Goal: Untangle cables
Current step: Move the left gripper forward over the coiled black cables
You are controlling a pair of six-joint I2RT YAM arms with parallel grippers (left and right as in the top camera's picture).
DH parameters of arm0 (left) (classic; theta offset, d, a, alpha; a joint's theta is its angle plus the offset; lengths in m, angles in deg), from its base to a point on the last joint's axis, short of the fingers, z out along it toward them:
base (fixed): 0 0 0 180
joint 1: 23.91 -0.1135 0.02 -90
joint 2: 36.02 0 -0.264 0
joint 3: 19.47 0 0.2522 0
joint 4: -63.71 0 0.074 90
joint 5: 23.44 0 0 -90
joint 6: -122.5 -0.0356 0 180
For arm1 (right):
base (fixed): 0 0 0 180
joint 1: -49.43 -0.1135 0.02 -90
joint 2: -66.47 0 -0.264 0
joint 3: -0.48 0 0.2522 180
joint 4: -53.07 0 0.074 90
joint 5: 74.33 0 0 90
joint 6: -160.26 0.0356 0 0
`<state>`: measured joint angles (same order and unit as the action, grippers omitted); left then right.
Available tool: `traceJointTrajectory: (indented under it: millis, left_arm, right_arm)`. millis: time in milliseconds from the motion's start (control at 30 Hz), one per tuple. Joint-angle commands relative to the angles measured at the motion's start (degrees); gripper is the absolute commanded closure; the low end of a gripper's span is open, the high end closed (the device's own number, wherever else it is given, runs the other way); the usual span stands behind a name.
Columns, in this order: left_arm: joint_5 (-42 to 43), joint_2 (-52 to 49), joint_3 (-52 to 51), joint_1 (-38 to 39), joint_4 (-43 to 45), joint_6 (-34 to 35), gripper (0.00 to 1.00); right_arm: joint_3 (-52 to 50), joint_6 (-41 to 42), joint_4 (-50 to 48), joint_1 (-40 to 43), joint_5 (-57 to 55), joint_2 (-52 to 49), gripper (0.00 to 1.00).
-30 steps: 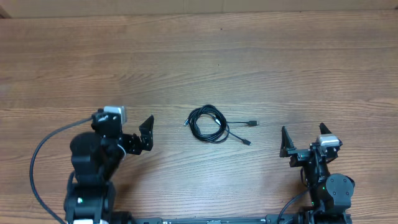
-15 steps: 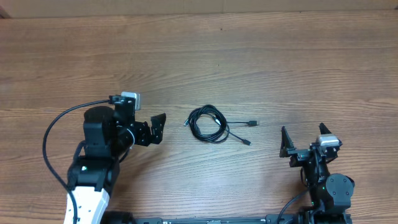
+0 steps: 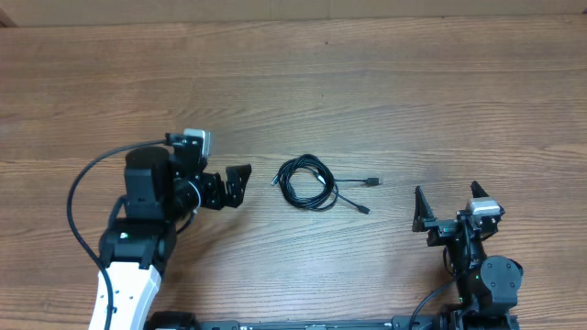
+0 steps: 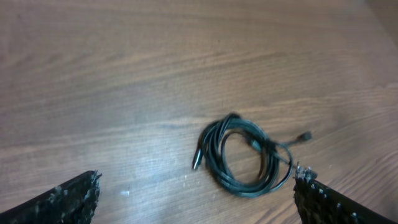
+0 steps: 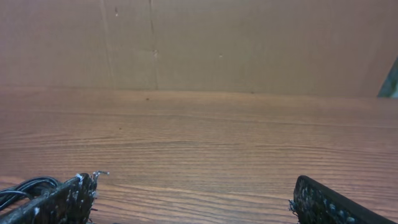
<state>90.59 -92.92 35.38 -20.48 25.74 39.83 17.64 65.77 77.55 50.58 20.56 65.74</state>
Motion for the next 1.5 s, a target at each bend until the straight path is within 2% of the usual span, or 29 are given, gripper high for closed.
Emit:
traceJointTrajectory:
  millis: [0,133,300,633,833,1167,1467]
  left_arm:
    - [-3.28,-0.24,6.8,1.79,-3.48,0.59,0.0]
    - [-10.78,-1.99,12.83,5.75,-9.44,0.61,0.0]
    - [-15.93,-5.9,17.75,10.97,-13.25,1.51,0.0]
    - [-15.39,-12.57,17.97,12.79,-13.09,1.92,0.0]
    - [-11.5,-15.1,17.97,12.79,-13.03,1.95,0.01]
    - [-11.52,-18.88,17.97,12.79,-13.05,2.08,0.0]
    - [-11.93,-21.73,17.97,13.62,-12.85,5.46,0.0]
  right_arm:
    - [-0.39,-0.09,-0.33,0.33,-0.57,0.5,0.0]
    - [-0.39,-0.09,-0.33,0.33,-0.57,0.5,0.0]
    - [-0.39,-0.09,-0.33,0.33,-0.57,0.5,0.0]
    - [-0.39,-0.09,-0.33,0.33,-0.57,0.5,0.0]
    - [-0.39,-0.09,-0.33,0.33,-0.57,0.5,0.0]
    - [-0.39,-0.09,-0.33,0.33,-0.57,0.5,0.0]
    - [-0.39,-0.09,-0.33,0.33,-0.57,0.5,0.0]
